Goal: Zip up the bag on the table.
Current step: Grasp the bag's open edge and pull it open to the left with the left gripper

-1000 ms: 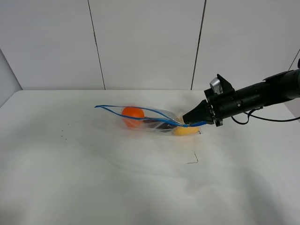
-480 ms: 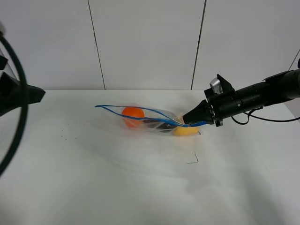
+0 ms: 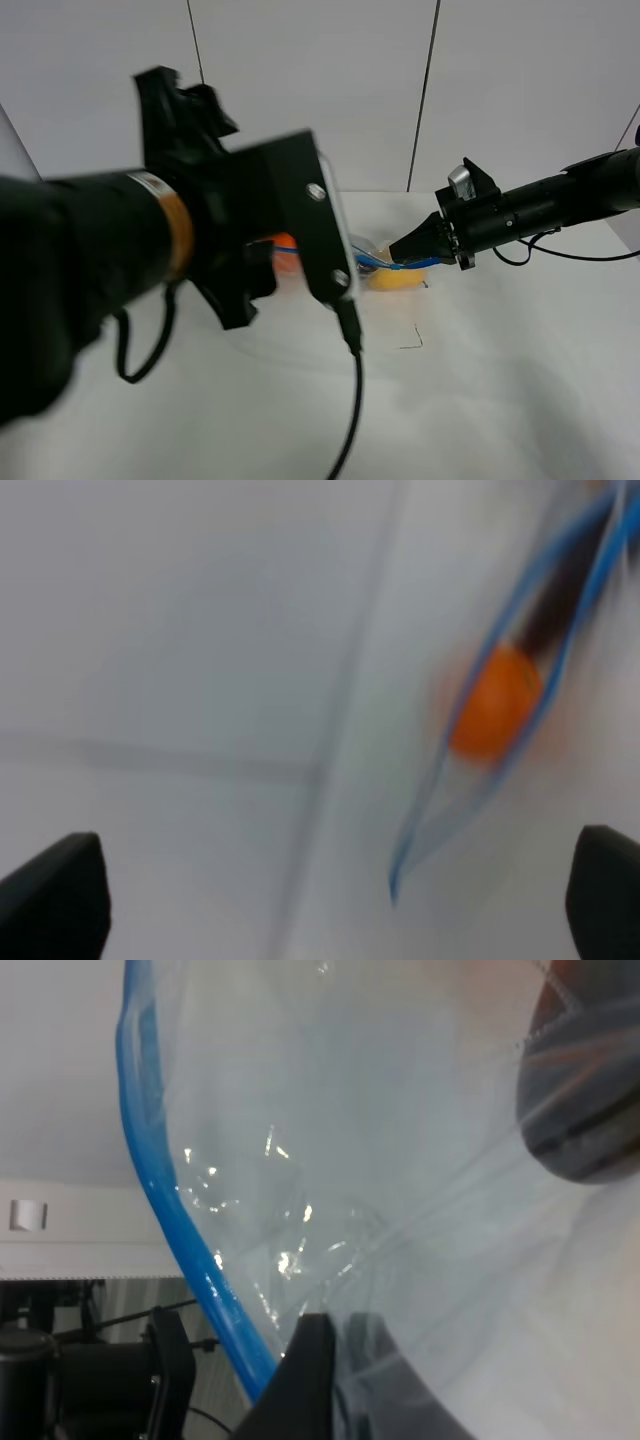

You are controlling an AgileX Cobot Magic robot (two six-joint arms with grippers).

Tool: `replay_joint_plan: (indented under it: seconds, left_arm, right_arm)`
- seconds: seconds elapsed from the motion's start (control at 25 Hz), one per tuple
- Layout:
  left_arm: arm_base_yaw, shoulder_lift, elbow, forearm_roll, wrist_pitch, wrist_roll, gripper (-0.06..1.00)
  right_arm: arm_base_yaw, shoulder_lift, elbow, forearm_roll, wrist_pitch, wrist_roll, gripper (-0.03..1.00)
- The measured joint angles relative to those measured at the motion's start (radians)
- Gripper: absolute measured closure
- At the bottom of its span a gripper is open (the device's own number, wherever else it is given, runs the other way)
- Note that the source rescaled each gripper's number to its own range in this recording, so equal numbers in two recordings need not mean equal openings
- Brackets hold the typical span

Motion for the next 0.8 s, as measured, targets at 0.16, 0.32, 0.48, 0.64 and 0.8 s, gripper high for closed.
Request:
replay_joint_plan:
  seconds: [0.16, 0.32, 0.48, 0.64, 0.8]
  left_arm:
    - [-0.047, 0.174, 0.0, 0.163, -0.02, -0.14, 0.01]
    - [-0.048, 0.27, 0.0, 0.248, -0.105, -0.273, 0.01]
    - [-0.049, 0.342, -0.001, 0.384, -0.184, -0.396, 0.01]
    - [-0.049, 0.43, -0.013, 0.428, -0.187, -0.472, 0.01]
    - [-0.048, 0.505, -0.066, 0.431, -0.183, -0.482, 0.03]
  right_arm:
    - [0.0, 0.0, 0.0, 0.003, 0.0, 0.006, 0.97]
    - [0.0, 0.0, 0.0, 0.005, 0.0, 0.006, 0.97]
    - [0.0, 0.0, 0.0, 0.006, 0.0, 0.006, 0.97]
    - [0.0, 0.0, 0.0, 0.007, 0.0, 0.006, 0.97]
    - [0.0, 0.0, 0.0, 0.008, 0.0, 0.009, 0.97]
